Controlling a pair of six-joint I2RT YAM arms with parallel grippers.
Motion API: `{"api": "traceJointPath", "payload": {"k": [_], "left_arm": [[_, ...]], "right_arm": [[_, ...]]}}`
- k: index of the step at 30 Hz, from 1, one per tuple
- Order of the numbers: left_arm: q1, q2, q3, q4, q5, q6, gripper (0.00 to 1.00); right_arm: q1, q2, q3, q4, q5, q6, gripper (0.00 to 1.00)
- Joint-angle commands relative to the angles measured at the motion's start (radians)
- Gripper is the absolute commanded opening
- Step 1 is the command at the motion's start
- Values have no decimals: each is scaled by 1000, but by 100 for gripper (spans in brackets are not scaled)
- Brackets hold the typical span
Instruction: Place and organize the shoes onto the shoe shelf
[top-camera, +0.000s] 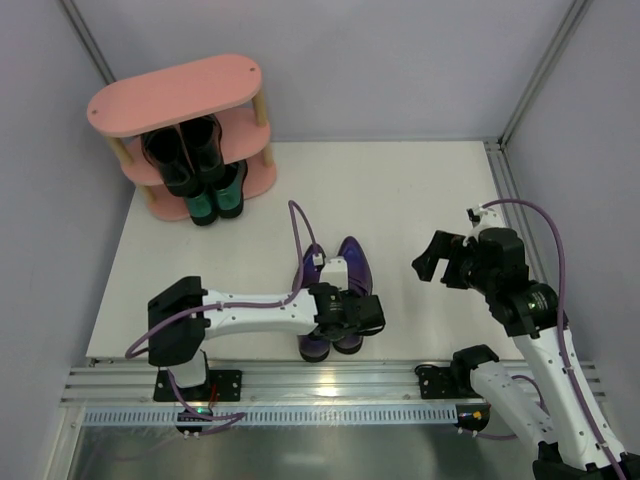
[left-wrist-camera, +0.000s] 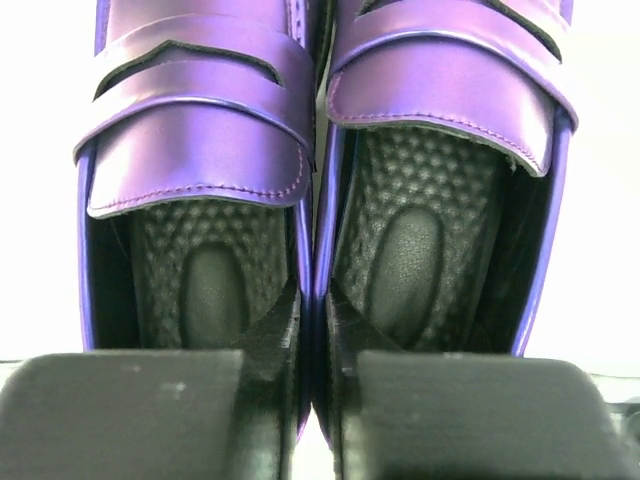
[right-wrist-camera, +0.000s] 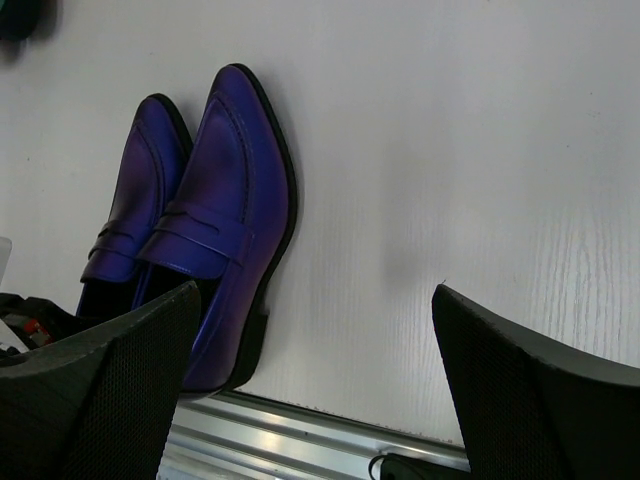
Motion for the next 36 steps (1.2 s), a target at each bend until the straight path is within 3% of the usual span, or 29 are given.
{"api": "traceJointPath", "payload": {"k": [1, 2, 5, 8, 11, 16, 20, 25, 27, 30, 31, 32, 34, 36], "left_arm": [[-3, 0, 104, 65, -197, -80, 14], [-3, 8, 110, 55, -208, -94, 47], [-1, 10, 119, 60, -243, -101, 85], [2, 7, 134, 65, -268, -71, 95], [2, -29, 129, 78, -279, -31, 97], [31, -119, 17, 153, -270, 26, 89], [144, -193, -128, 399, -48, 182, 73], [160, -179, -96, 345, 46, 204, 68], [158, -176, -91, 341, 106, 205, 59], [160, -182, -105, 333, 122, 185, 37], [158, -187, -112, 333, 111, 179, 21], [160, -193, -129, 332, 102, 170, 14], [160, -205, -135, 318, 73, 161, 11], [160, -205, -122, 277, 54, 164, 16]], "right_arm": [[5, -5, 7, 5, -54, -63, 98], [3, -9, 7, 0, -53, -66, 97], [3, -15, 7, -9, -50, -71, 97], [3, -18, 6, -17, -48, -72, 97], [5, -19, 10, -20, -48, -75, 97], [5, -16, 13, -21, -54, -75, 97], [5, -9, 18, -23, -53, -77, 97], [3, -9, 24, -35, -36, -80, 97], [3, -9, 23, -33, -34, -80, 97], [3, -5, 19, -37, -28, -80, 97], [5, -5, 18, -37, -30, -80, 97], [5, -5, 18, -37, -30, -80, 97], [5, -4, 18, -37, -28, -80, 97], [5, -1, 21, -35, -28, -83, 97]]}}
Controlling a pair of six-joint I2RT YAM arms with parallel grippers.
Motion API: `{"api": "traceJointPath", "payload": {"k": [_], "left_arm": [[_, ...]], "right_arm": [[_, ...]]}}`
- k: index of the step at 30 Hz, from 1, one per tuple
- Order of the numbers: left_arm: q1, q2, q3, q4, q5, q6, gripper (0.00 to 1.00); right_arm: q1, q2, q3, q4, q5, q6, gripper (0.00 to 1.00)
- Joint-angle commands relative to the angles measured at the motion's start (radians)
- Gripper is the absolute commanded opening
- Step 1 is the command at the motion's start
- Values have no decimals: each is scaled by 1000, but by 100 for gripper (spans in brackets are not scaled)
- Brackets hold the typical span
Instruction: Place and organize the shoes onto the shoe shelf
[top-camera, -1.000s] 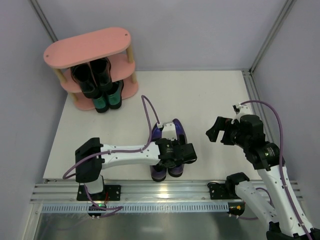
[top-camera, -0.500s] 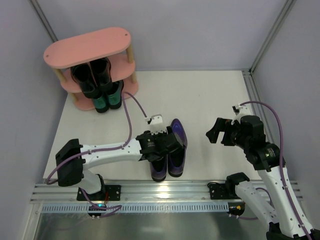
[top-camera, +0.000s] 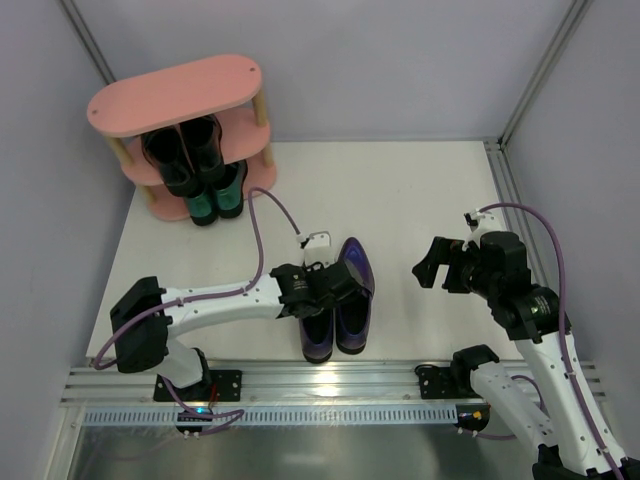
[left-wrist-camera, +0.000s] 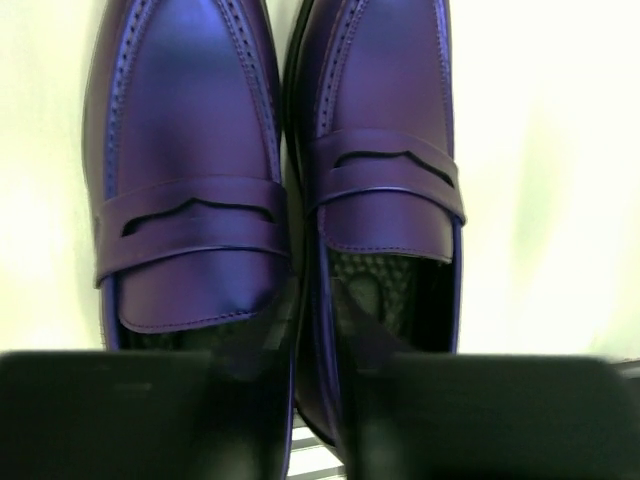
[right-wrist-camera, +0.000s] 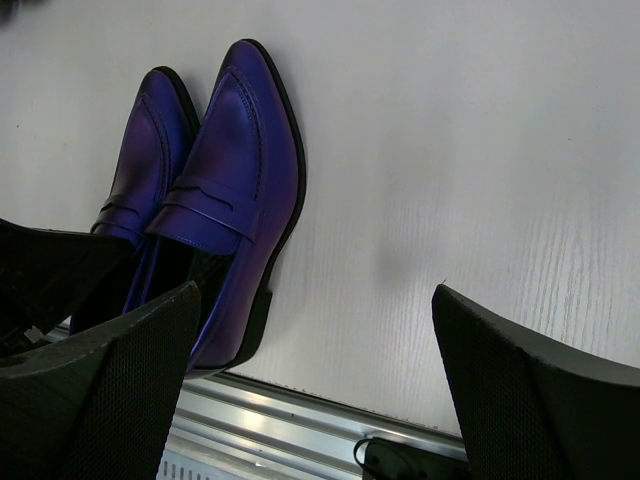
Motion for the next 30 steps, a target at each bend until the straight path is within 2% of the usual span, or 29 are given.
{"api": "traceJointPath", "payload": {"k": [1, 4, 8, 18, 25, 30], "left_arm": [[0, -31, 13, -45, -48, -5, 30], [0, -22, 50, -135, -111, -5, 43], [0, -29, 73, -188, -174, 8, 50], [5, -11, 39, -185, -138, -5, 55], [28, -6, 33, -182, -112, 79, 51], [92, -42, -51, -125, -39, 161, 54]], "right_arm": [[3, 15, 21, 4, 9, -19, 97], [5, 18, 19, 10, 4, -18, 98], [5, 21, 15, 10, 4, -18, 97], [5, 29, 12, 17, 0, -16, 97], [3, 24, 7, 14, 4, -18, 97], [5, 26, 1, 20, 3, -18, 98]]}}
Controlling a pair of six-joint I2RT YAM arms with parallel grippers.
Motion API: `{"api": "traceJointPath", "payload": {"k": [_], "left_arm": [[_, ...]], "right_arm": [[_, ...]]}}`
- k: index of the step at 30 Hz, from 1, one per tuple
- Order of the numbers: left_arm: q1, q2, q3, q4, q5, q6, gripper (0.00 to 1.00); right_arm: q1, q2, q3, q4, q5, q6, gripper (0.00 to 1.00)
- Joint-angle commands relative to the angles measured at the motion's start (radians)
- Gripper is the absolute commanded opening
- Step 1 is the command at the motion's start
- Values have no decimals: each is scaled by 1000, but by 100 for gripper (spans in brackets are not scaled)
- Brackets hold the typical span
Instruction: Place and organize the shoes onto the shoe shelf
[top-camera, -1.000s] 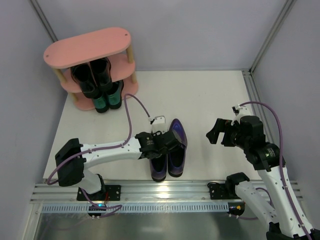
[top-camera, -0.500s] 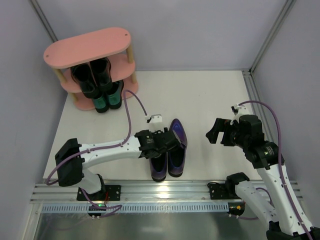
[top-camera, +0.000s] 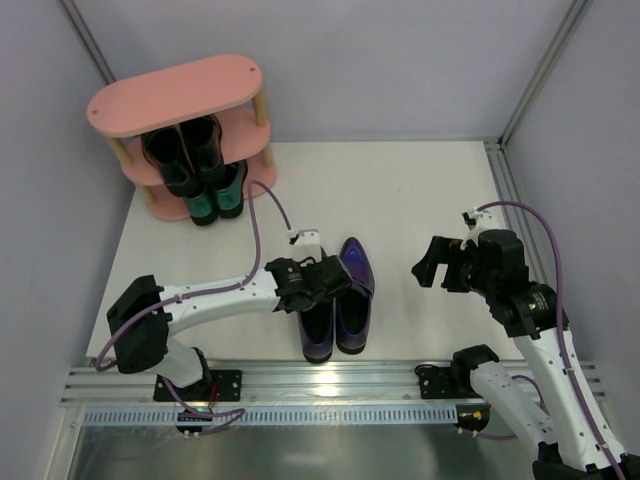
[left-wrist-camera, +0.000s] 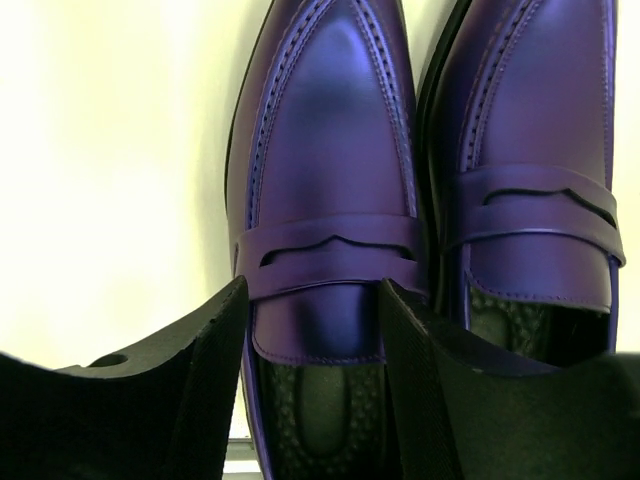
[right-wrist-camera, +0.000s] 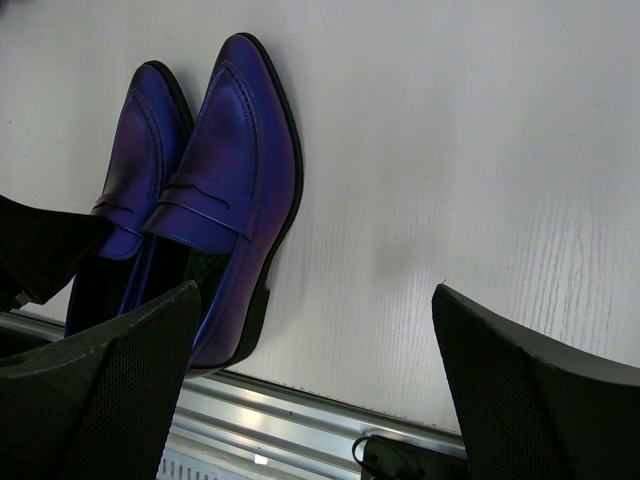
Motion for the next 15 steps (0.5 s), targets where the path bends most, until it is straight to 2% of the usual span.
{"api": "traceJointPath", "payload": {"k": [1, 11, 14, 15], "left_arm": [[61, -41, -60, 42, 65, 83, 55], [92, 56, -95, 168, 161, 161, 59], [92, 79, -103, 187, 178, 161, 55], [92, 80, -106, 188, 177, 161, 50]], "right_arm": [[5, 9, 3, 21, 0, -13, 97], [5, 14, 4, 17, 8, -13, 97], [5, 16, 4, 15, 9, -13, 97], [5, 16, 4, 15, 11, -13, 97]]}}
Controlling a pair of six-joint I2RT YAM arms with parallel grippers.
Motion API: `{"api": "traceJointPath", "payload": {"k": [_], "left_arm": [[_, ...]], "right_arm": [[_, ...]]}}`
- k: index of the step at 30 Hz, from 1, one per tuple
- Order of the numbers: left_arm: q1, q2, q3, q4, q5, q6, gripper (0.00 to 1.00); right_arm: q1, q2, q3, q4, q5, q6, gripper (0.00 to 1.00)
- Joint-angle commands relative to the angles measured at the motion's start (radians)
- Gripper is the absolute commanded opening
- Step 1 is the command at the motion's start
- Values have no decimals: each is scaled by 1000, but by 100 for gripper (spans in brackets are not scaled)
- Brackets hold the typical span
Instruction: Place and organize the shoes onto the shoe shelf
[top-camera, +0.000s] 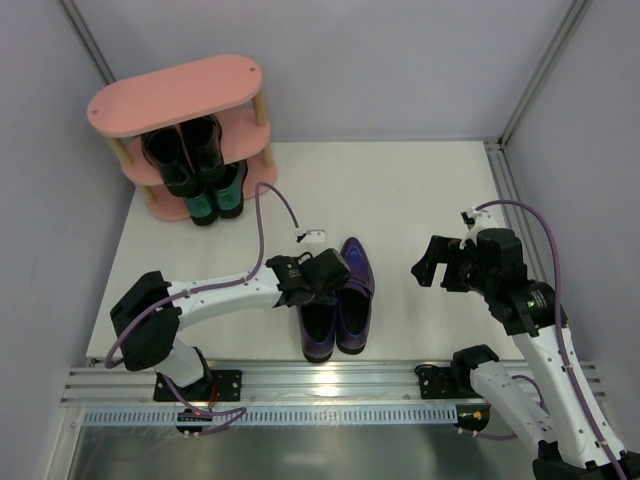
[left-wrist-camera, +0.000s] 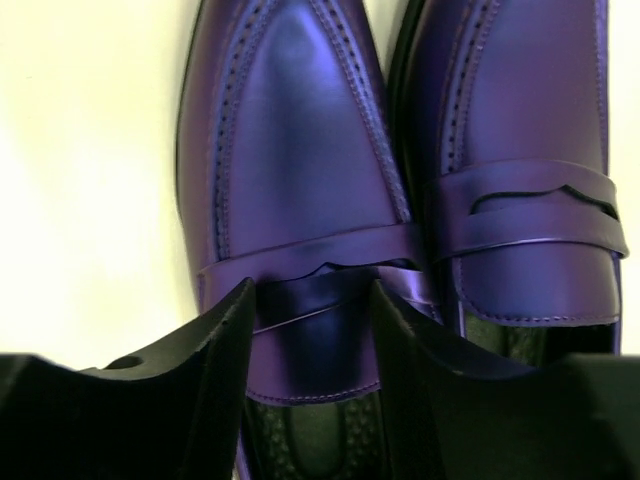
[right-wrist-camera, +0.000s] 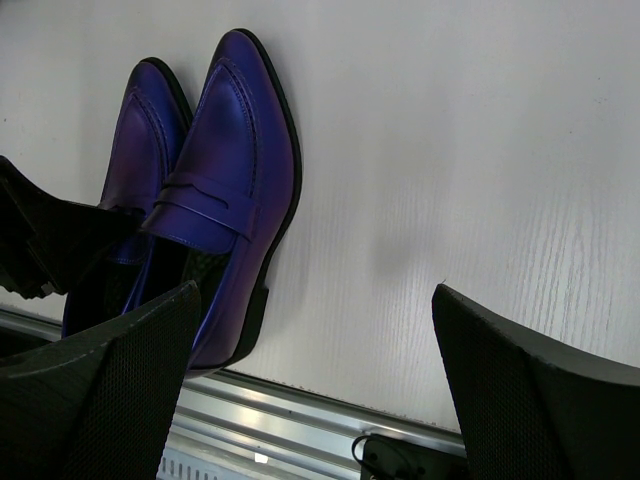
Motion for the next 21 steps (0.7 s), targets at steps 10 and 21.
{"api": "traceJointPath", "payload": {"k": [10, 21], "left_arm": [[13, 44, -49, 7, -12, 13, 0], [13, 9, -28, -31, -60, 10, 0]], "right_arm": [[5, 6, 4, 18, 7, -11, 97], [5, 2, 3, 20, 10, -10, 97]]}}
